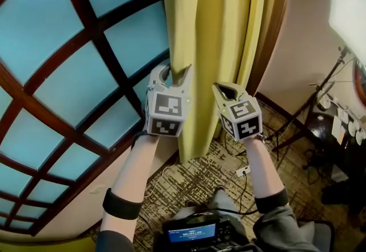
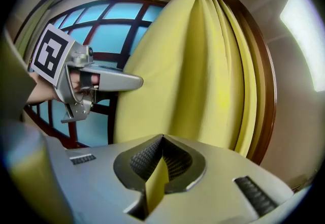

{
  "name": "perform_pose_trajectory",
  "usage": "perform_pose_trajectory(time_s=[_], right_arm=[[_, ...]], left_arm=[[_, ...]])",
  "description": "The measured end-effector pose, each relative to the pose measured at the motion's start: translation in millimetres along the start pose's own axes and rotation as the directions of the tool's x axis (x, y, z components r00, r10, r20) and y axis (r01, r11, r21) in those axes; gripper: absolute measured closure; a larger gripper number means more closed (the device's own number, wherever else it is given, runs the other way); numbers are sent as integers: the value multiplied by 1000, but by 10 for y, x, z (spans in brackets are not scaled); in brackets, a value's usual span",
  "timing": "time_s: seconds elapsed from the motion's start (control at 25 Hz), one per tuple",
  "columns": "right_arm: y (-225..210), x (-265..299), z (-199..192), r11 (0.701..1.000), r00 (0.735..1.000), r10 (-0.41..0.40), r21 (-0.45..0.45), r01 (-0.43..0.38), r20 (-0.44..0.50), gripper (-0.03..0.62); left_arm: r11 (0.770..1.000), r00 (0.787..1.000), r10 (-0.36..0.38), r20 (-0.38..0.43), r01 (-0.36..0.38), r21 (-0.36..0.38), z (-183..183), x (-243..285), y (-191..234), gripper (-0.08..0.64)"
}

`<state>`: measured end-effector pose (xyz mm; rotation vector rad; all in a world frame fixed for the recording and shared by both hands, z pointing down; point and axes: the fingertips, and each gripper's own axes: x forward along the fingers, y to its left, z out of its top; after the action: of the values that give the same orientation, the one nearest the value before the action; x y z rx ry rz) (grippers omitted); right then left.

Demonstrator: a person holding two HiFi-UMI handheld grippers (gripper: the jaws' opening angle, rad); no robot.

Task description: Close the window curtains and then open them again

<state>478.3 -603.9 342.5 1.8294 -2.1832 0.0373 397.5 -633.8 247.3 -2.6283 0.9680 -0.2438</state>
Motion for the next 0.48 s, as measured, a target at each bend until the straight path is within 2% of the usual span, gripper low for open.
perform_pose_trajectory(time_s=[0.08,0.28,0.36,0.48], right_arm=[[109,-68,-53,999,999,31,-6,-31,-11,580],[485,-178,-126,992,992,123,-21,-123,-8,580],[627,-233,-242,987,987,159,-13,-160,-14,580],[820,-375,-477,977,976,215,5,-215,-31,580]], left_arm=[[999,999,4,-55,-6,-37,-197,-136,-106,413],[989,990,39,-134,-58,-137,-691,-620,-279,414],[986,982,56,-182,-84,-146,-892,-838,-372,416],[984,968,90,-234,-123,-129,-1115,-1190,-525,472]])
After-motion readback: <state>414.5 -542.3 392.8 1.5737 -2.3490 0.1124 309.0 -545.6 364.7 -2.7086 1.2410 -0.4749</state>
